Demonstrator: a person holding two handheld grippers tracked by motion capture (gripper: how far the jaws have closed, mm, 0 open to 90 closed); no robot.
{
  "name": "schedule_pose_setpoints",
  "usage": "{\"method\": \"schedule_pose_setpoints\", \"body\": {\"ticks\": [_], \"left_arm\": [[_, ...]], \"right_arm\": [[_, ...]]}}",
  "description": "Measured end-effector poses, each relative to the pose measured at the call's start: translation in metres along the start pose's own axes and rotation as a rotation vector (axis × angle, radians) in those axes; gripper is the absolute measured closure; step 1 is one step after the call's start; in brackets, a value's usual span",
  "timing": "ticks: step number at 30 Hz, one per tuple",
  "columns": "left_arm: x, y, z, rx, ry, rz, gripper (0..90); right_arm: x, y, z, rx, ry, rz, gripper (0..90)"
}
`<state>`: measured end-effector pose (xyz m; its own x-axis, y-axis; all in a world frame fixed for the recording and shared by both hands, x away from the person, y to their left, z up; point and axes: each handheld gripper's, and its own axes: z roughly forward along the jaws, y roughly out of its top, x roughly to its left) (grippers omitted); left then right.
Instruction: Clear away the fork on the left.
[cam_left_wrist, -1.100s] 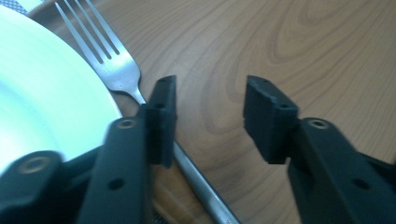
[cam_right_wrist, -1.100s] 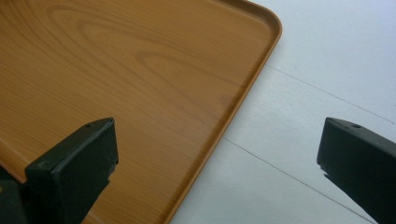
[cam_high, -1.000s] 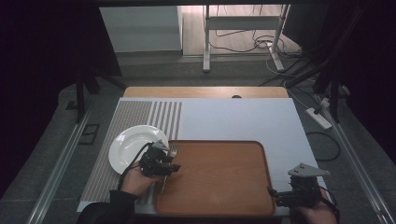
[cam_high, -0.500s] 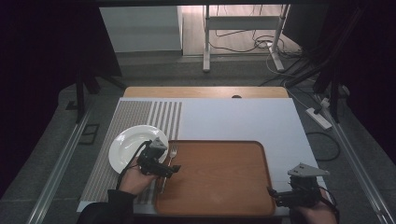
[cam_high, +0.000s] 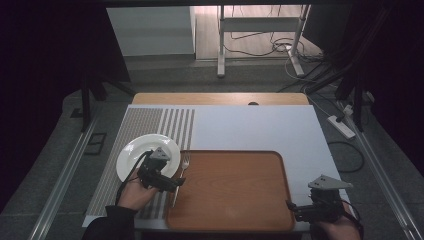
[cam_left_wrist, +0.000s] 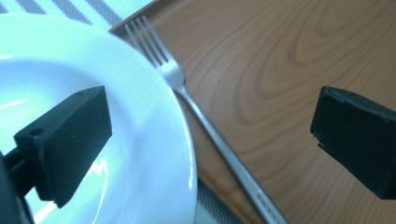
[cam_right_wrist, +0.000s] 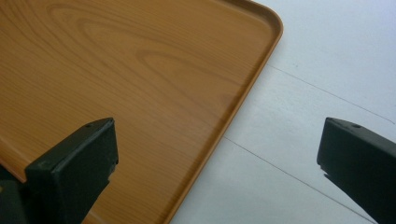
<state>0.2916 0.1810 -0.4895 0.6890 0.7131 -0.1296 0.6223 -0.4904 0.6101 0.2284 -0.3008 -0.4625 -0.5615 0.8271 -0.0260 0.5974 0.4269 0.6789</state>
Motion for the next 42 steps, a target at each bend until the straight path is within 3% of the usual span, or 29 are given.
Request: {"method": "schedule_pose_setpoints", "body": {"ticks": [9, 32, 42], "left_arm": [[0.011, -0.019, -0.016, -0.035, 0.006, -0.054, 0.0], [0.012, -0.061, -0.049, -0.106, 0.012, -0.140, 0.0], [0.009, -0.074, -0.061, -0.130, 0.054, -0.136, 0.0]], "right_arm": [[0.000, 0.000, 0.000, 0.003, -0.007, 0.000, 0.0], [0.000, -0.001, -0.001, 0.002, -0.016, 0.016, 0.0], [0.000, 0.000, 0.000, 0.007, -0.018, 0.021, 0.0]]}}
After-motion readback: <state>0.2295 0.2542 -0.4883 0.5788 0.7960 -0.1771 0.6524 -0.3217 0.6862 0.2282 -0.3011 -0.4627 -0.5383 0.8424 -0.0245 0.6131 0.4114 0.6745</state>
